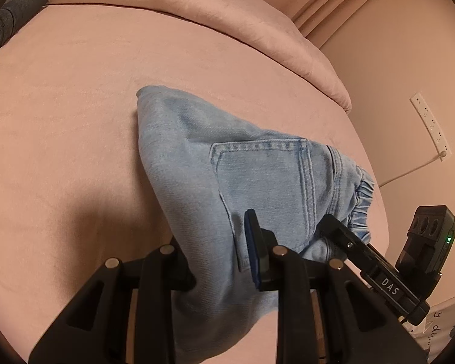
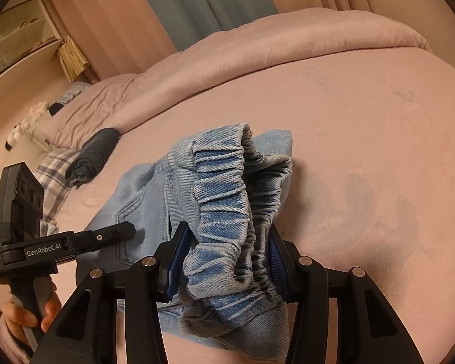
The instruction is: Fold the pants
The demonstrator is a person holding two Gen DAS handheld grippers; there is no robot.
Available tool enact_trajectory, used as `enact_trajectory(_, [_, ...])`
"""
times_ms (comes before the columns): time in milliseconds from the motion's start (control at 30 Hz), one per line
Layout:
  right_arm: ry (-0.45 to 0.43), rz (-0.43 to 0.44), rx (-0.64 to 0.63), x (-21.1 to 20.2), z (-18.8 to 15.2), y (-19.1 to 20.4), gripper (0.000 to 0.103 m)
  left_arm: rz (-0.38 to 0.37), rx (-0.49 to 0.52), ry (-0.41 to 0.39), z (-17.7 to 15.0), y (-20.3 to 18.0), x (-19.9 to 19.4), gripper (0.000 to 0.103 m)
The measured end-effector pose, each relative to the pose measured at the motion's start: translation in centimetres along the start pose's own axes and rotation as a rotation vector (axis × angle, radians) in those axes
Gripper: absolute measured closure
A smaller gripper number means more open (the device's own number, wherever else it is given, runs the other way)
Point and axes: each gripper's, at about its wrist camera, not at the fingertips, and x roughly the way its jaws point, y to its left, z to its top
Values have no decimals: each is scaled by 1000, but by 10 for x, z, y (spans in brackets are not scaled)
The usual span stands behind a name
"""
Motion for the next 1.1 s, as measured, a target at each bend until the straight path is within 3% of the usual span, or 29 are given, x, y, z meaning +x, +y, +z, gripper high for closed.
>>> enact_trajectory(667, [1, 13, -93, -2, 12, 17, 53, 1, -24, -51, -4, 24, -36, 79])
enact_trajectory(867, [-7, 36, -123, 14, 39, 21, 53, 10, -28, -94, 25, 38, -41, 79])
enact_trajectory(1100, [-41, 45, -181, 54, 90, 44, 53, 39, -28, -145, 83, 61, -34, 79])
